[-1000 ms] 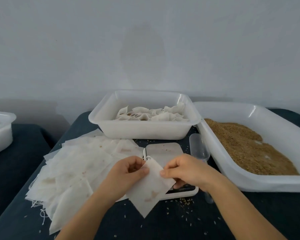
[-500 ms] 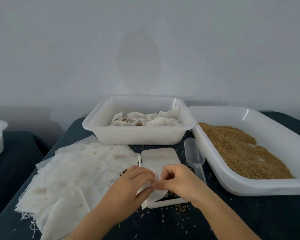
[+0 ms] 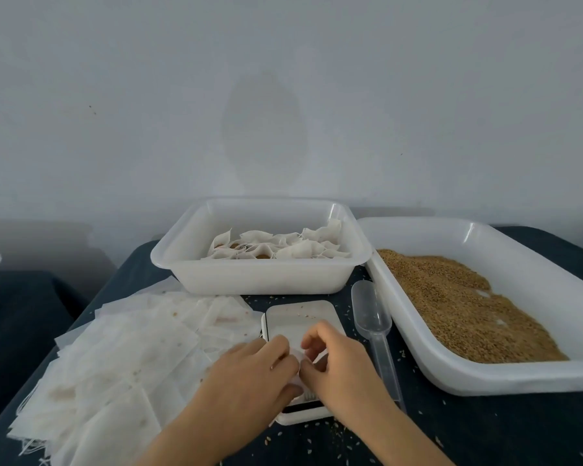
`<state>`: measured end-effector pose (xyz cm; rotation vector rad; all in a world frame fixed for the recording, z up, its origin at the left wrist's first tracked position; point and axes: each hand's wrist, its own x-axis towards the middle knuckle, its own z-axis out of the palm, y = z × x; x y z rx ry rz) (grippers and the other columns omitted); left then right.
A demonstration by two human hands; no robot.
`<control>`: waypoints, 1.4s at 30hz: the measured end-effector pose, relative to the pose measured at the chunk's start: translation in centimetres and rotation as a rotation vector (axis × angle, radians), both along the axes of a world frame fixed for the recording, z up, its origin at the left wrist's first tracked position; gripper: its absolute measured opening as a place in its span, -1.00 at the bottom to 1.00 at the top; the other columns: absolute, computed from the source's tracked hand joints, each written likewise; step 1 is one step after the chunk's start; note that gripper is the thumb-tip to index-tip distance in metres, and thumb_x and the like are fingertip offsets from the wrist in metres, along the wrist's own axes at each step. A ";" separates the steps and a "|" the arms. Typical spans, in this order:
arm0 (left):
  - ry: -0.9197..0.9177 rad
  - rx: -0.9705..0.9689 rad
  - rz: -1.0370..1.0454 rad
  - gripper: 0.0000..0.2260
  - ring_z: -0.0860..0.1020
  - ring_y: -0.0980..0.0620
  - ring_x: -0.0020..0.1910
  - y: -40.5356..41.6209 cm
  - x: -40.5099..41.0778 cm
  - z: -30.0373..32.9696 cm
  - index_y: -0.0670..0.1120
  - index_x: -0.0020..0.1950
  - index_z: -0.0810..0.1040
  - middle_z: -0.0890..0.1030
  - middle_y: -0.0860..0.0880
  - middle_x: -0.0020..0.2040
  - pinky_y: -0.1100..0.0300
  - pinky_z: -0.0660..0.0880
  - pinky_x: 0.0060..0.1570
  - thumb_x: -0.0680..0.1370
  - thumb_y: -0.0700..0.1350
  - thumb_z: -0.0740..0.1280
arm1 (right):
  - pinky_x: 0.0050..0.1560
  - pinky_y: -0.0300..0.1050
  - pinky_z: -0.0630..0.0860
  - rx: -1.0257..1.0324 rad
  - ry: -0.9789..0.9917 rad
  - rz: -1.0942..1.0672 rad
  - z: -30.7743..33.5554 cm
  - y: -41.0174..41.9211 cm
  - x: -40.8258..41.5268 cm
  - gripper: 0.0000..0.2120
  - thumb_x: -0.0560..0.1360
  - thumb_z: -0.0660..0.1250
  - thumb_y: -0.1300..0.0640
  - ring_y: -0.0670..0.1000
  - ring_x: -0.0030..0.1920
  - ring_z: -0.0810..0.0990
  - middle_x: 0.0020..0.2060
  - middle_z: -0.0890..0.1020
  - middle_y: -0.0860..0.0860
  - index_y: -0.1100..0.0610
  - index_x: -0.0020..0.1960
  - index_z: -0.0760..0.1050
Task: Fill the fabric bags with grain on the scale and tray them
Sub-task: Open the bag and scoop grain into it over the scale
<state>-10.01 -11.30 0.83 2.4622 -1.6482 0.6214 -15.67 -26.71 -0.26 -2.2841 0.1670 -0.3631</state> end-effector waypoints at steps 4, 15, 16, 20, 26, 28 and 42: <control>-0.017 0.070 -0.031 -0.72 0.47 0.17 -0.43 0.0 -0.2 -0.4 0.09 -0.24 0.55 0.55 0.17 -0.28 0.35 0.44 -0.46 0.21 0.18 0.51 | -0.14 -0.35 0.48 -0.154 -0.041 0.057 -0.3 0.4 0.2 -0.76 0.54 0.27 0.13 -0.21 -0.21 0.49 -0.19 0.45 -0.22 -0.11 0.16 0.47; -0.048 0.075 -0.094 -0.81 0.51 0.27 -0.35 0.8 0.8 2.2 0.10 -0.33 0.44 0.51 0.23 -0.42 0.44 0.39 -0.35 0.39 0.13 0.12 | -0.23 -0.28 0.56 0.369 0.060 0.098 1.4 0.2 -0.3 -0.74 0.52 0.26 0.31 -0.09 -0.22 0.59 -0.14 0.58 0.01 -0.02 -0.07 0.61; -0.053 0.079 -0.095 -0.82 0.50 0.30 -0.34 0.9 0.8 2.3 0.11 -0.33 0.41 0.50 0.24 -0.41 0.45 0.38 -0.34 0.38 0.14 0.12 | -0.23 -0.23 0.58 0.362 0.061 0.101 1.4 0.2 -0.4 -0.73 0.51 0.26 0.32 -0.07 -0.24 0.60 -0.16 0.59 0.01 -0.03 -0.08 0.60; 0.105 -0.141 -0.090 -0.80 0.30 0.31 -0.39 0.7 0.4 2.0 0.07 -0.31 0.34 0.42 0.21 -0.40 0.55 0.18 -0.36 0.42 0.13 0.22 | -0.23 -0.23 0.53 0.202 -0.035 0.098 1.1 0.2 -0.6 -0.73 0.46 0.31 0.29 -0.16 -0.30 0.49 -0.27 0.54 -0.04 -0.09 -0.08 0.57; 0.231 -0.445 -0.002 -0.76 0.39 0.33 -0.26 0.4 0.2 -0.3 -0.03 -0.32 0.48 0.48 0.13 -0.03 0.50 0.34 -0.32 0.30 -0.04 0.54 | -0.21 -0.26 0.46 0.065 -0.128 0.099 1.0 0.2 -0.5 -0.68 0.46 0.32 0.25 -0.14 -0.26 0.46 -0.30 0.46 -0.09 -0.20 -0.12 0.49; 0.237 -0.456 0.044 -0.74 0.30 0.33 -0.31 0.6 0.3 -0.6 -0.03 -0.32 0.49 0.54 0.12 -0.17 0.48 0.32 -0.33 0.28 -0.10 0.58 | -0.10 -0.31 0.49 0.039 -0.101 0.106 1.0 0.0 -0.6 -0.80 0.52 0.31 0.10 -0.20 -0.15 0.51 -0.20 0.50 -0.17 -0.22 0.00 0.47; 0.398 -0.479 0.064 -0.60 0.36 0.37 -0.32 0.1 0.5 -2.4 0.09 -0.23 0.43 0.51 0.21 -0.16 0.59 0.26 -0.33 0.26 -0.31 0.56 | 0.27 -0.15 0.37 -0.279 0.415 -0.344 -2.0 -6.0 -1.2 -0.26 0.60 0.20 0.09 0.03 0.35 0.37 0.45 0.16 0.09 0.05 0.56 -0.24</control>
